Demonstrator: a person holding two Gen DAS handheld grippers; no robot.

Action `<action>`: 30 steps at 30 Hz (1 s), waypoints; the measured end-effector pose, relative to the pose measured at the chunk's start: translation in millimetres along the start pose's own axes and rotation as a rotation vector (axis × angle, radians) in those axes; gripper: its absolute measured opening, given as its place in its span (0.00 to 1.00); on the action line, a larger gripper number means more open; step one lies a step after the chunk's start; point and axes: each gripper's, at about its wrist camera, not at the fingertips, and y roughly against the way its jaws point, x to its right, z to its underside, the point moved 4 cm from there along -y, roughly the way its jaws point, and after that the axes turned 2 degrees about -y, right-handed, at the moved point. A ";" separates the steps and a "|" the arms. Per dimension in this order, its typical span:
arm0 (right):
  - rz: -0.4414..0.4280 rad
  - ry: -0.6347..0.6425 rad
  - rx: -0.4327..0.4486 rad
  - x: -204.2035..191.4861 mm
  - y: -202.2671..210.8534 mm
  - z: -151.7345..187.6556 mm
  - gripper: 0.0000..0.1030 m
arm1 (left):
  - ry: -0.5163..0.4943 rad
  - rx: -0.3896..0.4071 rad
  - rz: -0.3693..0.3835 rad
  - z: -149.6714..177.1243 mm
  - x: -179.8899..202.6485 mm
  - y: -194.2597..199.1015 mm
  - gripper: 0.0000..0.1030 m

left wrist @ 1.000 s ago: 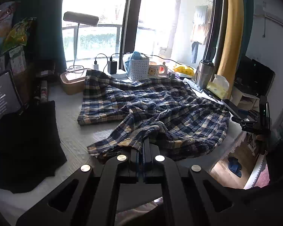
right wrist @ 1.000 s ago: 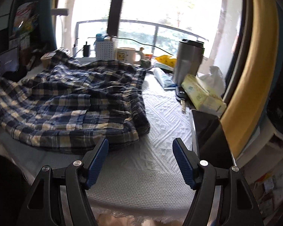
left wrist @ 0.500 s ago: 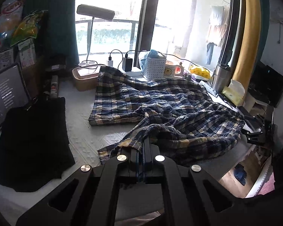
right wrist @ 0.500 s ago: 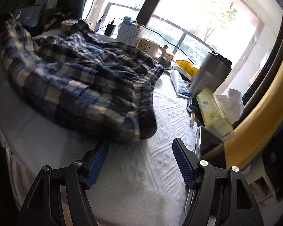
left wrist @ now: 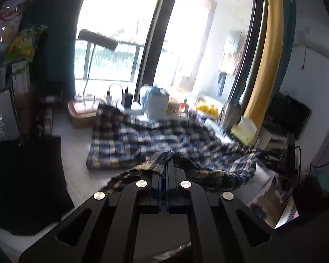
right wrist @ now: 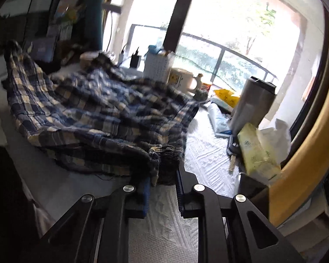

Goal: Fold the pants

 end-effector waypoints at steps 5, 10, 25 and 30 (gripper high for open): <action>-0.003 -0.133 0.109 16.7 22.9 -32.7 0.19 | -0.006 0.089 0.025 -30.6 -13.6 12.7 0.01; 0.033 -0.205 0.179 25.5 26.6 -68.1 0.19 | -0.043 0.135 0.027 -61.2 -29.4 2.2 0.01; 0.131 -0.344 0.233 66.2 -51.5 -158.3 0.19 | 0.042 0.147 0.026 -134.7 -107.6 -91.8 0.01; 0.130 -0.371 0.173 82.8 -101.3 -170.9 0.19 | 0.090 0.098 0.039 -149.5 -138.0 -150.4 0.01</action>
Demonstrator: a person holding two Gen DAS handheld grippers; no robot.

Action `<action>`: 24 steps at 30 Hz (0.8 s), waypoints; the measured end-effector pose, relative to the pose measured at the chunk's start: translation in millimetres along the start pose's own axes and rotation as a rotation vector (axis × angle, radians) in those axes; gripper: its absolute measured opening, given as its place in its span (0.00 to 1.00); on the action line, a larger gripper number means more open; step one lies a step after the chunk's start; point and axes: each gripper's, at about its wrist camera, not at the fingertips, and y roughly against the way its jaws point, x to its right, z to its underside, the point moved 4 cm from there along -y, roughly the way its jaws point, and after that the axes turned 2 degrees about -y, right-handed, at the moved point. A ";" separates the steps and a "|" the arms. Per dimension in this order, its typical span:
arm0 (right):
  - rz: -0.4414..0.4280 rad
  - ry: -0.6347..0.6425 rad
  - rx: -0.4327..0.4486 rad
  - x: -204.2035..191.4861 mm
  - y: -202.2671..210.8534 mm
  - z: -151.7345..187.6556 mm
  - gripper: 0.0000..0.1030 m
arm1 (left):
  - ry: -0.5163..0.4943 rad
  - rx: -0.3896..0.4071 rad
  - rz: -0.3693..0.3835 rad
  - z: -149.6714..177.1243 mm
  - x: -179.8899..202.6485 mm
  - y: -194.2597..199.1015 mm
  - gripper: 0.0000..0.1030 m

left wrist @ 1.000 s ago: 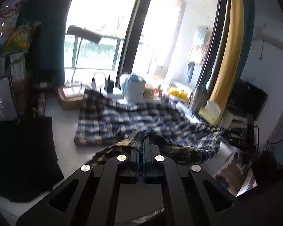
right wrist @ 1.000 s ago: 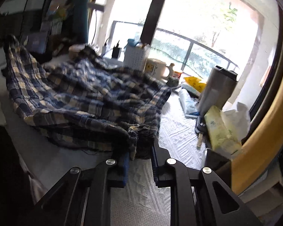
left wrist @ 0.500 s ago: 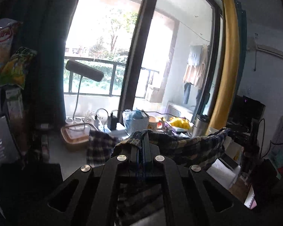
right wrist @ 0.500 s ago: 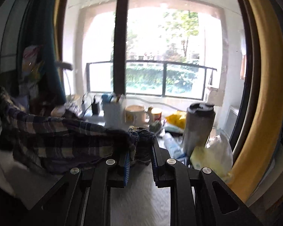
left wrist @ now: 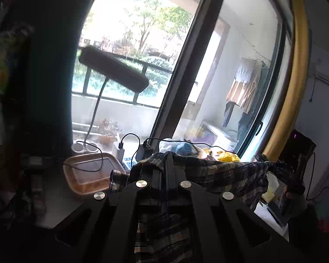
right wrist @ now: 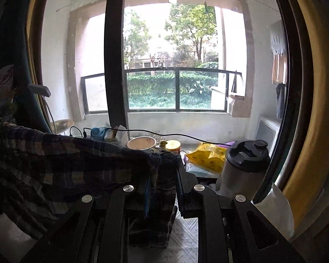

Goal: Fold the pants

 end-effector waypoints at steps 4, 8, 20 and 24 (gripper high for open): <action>0.003 -0.020 -0.056 4.4 -39.6 0.7 0.19 | -0.020 -0.029 -0.027 -3.6 -21.3 -44.6 0.01; 0.029 -0.014 -0.131 6.1 -87.0 4.4 0.19 | -0.031 -0.120 -0.067 1.7 -52.3 -94.8 0.02; 0.144 0.018 -0.251 12.3 -143.6 34.8 0.76 | -0.060 -0.284 -0.141 67.6 -67.3 -91.6 0.81; 0.149 0.024 -0.252 5.7 -123.5 37.3 0.80 | -0.100 -0.426 -0.115 117.5 -48.7 -89.6 0.81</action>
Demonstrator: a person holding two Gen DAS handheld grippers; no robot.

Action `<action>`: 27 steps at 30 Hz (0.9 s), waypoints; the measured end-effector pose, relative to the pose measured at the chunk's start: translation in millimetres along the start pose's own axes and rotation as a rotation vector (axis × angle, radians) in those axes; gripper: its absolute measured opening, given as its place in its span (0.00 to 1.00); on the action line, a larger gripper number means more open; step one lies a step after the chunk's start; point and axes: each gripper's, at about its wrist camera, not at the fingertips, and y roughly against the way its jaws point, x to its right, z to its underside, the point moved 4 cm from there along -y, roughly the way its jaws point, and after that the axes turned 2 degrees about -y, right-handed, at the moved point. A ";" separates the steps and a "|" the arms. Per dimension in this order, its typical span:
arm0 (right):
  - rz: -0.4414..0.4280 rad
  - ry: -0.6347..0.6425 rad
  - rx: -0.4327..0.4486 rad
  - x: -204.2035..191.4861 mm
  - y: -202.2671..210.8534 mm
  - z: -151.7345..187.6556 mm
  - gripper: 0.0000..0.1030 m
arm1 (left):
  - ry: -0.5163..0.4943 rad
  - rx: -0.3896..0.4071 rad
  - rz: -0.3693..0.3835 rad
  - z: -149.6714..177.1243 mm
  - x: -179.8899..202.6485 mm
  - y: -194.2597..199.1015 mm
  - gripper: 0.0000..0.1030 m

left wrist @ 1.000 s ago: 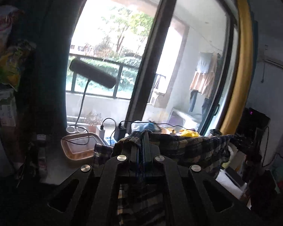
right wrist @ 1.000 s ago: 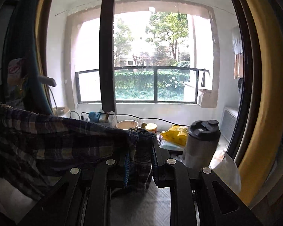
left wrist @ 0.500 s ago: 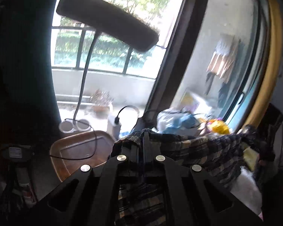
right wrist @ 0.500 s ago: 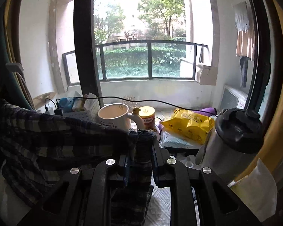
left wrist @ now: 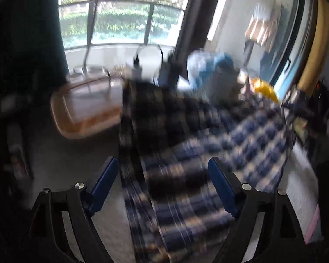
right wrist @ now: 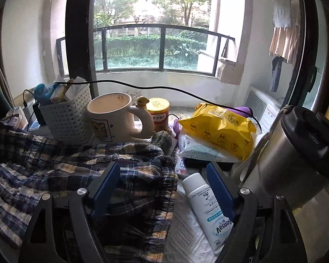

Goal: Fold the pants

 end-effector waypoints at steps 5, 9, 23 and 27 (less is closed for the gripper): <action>-0.029 -0.052 -0.036 0.8 26.2 29.5 0.80 | -0.007 -0.061 0.002 25.5 12.0 -21.7 0.81; -0.037 -0.064 -0.058 -1.3 39.7 52.9 0.80 | 0.031 -0.024 0.015 16.2 4.6 -32.1 0.71; -0.083 -0.072 -0.051 -24.0 58.9 66.7 0.80 | 0.018 0.100 -0.130 -14.7 -12.5 7.5 0.00; -0.106 -0.064 -0.049 -33.3 59.7 65.8 0.80 | -0.020 0.060 -0.224 -19.6 -23.0 5.5 0.03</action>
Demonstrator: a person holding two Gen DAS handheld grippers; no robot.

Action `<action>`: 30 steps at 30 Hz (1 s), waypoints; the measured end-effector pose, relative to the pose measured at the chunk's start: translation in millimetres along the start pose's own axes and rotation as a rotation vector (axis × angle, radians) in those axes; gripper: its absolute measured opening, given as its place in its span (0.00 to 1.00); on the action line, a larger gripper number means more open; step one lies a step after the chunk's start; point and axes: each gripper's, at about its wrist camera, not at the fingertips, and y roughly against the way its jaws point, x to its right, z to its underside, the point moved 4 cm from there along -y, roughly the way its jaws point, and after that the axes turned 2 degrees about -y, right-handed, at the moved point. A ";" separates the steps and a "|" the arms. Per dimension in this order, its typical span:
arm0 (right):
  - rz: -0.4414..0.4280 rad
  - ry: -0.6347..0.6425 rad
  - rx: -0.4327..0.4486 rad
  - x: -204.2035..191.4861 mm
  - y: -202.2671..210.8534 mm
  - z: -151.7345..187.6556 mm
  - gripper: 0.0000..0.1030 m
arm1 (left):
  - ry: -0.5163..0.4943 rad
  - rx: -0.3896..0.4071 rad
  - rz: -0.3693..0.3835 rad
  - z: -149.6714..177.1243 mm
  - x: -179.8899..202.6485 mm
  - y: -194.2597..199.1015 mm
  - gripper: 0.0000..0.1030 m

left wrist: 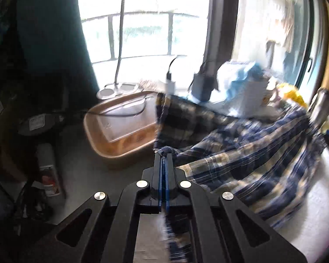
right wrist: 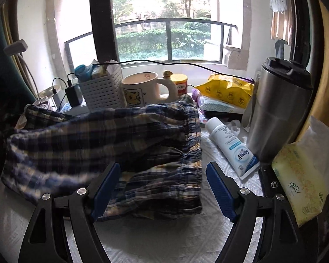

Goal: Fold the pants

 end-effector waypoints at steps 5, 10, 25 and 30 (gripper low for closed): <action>-0.036 -0.003 -0.021 -12.3 -4.5 7.4 0.80 | 0.035 -0.118 -0.033 23.3 -7.6 -12.7 0.41; -0.061 -0.003 -0.051 -18.7 -5.3 17.7 0.80 | 0.136 -0.037 -0.009 36.2 -14.8 31.3 0.64; -0.176 -0.377 -0.150 14.2 -18.4 49.0 0.80 | 0.148 -0.187 0.134 114.5 43.0 20.5 0.97; -0.238 -0.427 -0.153 5.5 -44.2 49.5 0.60 | 0.077 -0.177 0.041 109.1 47.3 9.6 0.77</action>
